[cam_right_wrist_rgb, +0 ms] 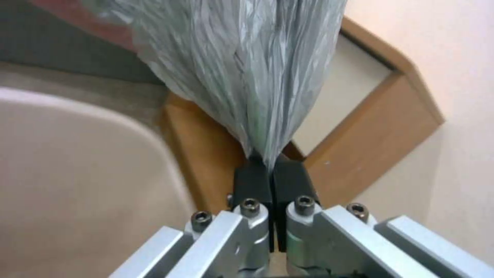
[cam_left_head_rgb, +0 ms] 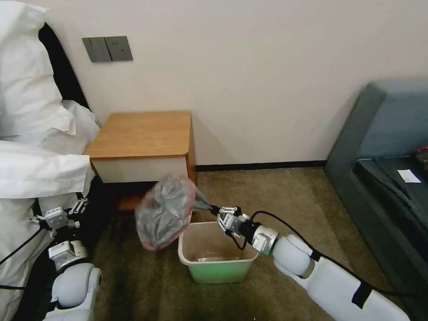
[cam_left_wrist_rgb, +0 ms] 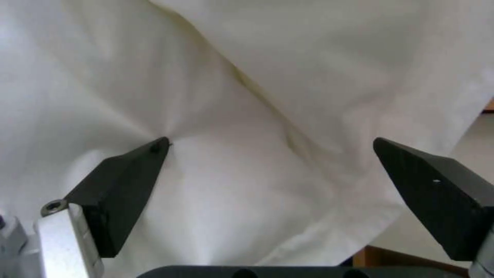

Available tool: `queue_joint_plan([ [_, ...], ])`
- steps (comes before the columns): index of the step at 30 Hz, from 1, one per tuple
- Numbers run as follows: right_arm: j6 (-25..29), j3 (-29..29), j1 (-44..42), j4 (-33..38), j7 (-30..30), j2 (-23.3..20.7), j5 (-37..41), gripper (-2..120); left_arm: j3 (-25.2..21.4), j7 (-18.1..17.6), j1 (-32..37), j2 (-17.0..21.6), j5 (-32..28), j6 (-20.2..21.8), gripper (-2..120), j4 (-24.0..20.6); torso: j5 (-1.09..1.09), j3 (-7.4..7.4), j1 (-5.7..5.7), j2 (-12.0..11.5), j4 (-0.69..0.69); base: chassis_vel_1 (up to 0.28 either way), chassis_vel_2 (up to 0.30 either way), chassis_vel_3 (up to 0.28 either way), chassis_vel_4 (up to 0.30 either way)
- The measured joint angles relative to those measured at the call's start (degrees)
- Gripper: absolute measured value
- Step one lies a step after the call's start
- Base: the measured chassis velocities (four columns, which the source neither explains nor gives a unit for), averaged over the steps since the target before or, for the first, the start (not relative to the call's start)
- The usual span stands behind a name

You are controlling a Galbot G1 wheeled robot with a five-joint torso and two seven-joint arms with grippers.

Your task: Pick up the garbage bag from the table and place it over the trash can.

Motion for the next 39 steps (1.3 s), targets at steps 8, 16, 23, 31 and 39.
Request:
queue_joint_plan([
  [8, 1.93, -0.40, -1.39, 0.47, -1.92, -2.08, -0.57, 0, 0.18, 0.05, -0.04, -0.19, 0.08, -0.04, 99, 0.32, 0.01, 0.00, 0.00, 0.00, -0.01, 0.000, 0.000, 0.000, 0.000],
  [16, 2.48, -0.14, -0.49, 0.59, -4.81, -4.80, 1.22, 0, 0.68, 0.13, 0.04, -0.28, 0.32, -0.06, 99, 0.32, 0.00, 0.00, 0.00, 0.00, 0.00, 0.000, 0.000, 0.000, 0.000],
  [23, 2.51, -0.45, 0.45, -0.15, -8.59, -5.87, 4.02, 0, 1.47, 0.13, -0.14, -0.77, 0.98, -0.04, 99, 0.20, 0.00, 0.00, 0.00, 0.00, 0.00, 0.000, 0.000, 0.000, 0.000],
  [31, 4.00, -0.09, 1.49, -1.67, -13.13, -6.77, 5.12, 0, 1.53, 0.14, -0.17, -0.73, 1.07, 0.02, 99, 0.21, 0.00, 0.01, 0.00, 0.00, 0.00, 0.000, 0.000, 0.000, 0.000],
  [39, 4.94, 1.81, 2.20, -1.86, -18.91, -7.20, 6.77, 31, 2.50, 0.14, -0.16, -1.41, 1.71, -0.01, 99, 0.21, -0.01, 0.00, 0.00, 0.00, 0.00, 0.000, 0.000, 0.000, 0.000],
])
